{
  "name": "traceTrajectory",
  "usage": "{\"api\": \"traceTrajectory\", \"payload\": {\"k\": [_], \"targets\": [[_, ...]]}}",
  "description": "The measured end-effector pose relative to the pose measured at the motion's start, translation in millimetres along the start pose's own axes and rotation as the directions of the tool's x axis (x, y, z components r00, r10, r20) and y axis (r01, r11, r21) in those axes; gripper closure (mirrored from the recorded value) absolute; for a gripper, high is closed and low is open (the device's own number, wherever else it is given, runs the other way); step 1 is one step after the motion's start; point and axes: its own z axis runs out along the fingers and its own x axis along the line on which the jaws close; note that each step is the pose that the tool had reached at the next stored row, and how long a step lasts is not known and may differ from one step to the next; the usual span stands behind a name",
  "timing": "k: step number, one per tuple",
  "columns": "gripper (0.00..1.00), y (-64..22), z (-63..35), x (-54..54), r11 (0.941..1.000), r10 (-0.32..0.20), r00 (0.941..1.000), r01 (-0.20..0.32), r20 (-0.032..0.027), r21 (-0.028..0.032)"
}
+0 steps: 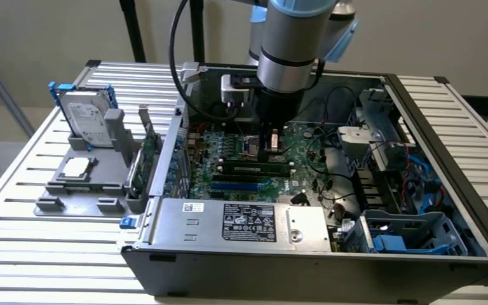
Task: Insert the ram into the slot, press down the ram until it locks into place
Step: 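Press down the ram until it locks into place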
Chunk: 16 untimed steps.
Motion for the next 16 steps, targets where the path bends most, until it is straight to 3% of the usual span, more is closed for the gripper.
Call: {"api": "traceTrajectory", "payload": {"k": [16], "targets": [[0.89,2.8,22.2,-0.7,1.0,0.0,1.0,0.0,-0.0014,-0.0006]]}}
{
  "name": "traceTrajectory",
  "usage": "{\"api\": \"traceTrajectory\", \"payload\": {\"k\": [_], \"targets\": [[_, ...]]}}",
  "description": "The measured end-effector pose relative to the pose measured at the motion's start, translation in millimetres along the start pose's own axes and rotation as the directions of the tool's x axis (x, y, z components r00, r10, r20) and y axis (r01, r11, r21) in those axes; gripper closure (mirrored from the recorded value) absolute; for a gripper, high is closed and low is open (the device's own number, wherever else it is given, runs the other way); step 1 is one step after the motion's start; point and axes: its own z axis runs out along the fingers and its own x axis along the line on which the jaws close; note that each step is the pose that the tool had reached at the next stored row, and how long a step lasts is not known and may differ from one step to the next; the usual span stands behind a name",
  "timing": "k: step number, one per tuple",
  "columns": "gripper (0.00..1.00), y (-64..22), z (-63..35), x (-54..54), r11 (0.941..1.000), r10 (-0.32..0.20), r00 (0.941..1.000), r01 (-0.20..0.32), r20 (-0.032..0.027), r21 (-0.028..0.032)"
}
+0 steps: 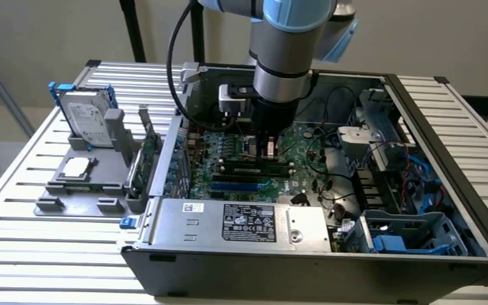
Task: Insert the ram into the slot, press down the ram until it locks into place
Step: 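Press down the ram until it locks into place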
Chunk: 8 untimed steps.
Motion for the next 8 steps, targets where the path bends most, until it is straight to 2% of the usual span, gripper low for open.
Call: {"api": "traceTrajectory", "payload": {"k": [2,3,8], "targets": [[0.89,0.2,-3.1,0.0,1.0,0.0,1.0,0.0,0.0009,0.0004],[0.89,0.5,-6.8,-0.4,1.0,0.0,1.0,0.0,0.003,0.0003],[0.89,1.0,-29.4,-0.5,1.0,0.0,1.0,0.0,0.0015,-0.0005]]}}
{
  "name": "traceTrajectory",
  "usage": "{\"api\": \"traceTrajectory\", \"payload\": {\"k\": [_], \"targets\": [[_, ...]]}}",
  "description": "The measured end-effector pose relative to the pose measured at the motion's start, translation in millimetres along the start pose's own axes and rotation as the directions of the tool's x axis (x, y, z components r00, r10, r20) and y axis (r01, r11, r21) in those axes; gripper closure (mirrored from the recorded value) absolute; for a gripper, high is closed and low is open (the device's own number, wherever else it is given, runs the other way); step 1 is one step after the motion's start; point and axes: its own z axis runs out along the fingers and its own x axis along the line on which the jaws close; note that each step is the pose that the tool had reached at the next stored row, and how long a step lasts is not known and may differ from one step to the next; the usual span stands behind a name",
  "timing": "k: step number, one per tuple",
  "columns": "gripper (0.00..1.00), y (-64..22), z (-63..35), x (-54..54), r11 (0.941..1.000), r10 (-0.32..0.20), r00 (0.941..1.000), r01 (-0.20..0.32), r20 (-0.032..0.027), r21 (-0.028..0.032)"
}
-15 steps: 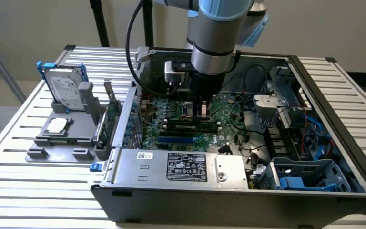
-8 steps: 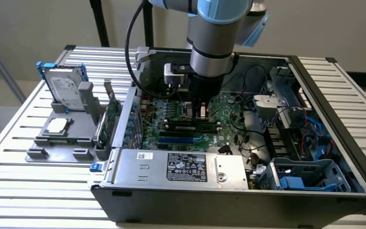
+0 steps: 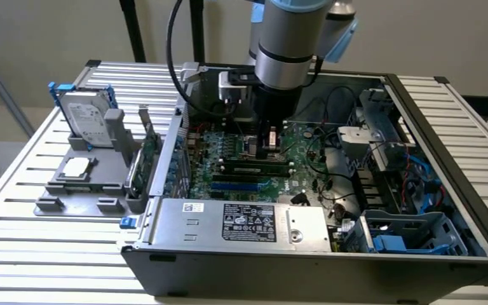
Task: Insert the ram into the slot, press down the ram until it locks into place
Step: 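Press down the ram until it locks into place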
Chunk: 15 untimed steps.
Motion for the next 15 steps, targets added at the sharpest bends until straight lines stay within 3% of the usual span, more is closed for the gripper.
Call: {"api": "traceTrajectory", "payload": {"k": [15], "targets": [[0.89,-0.1,-1.2,0.0,1.0,0.0,1.0,0.0,0.0003,-0.0004]]}}
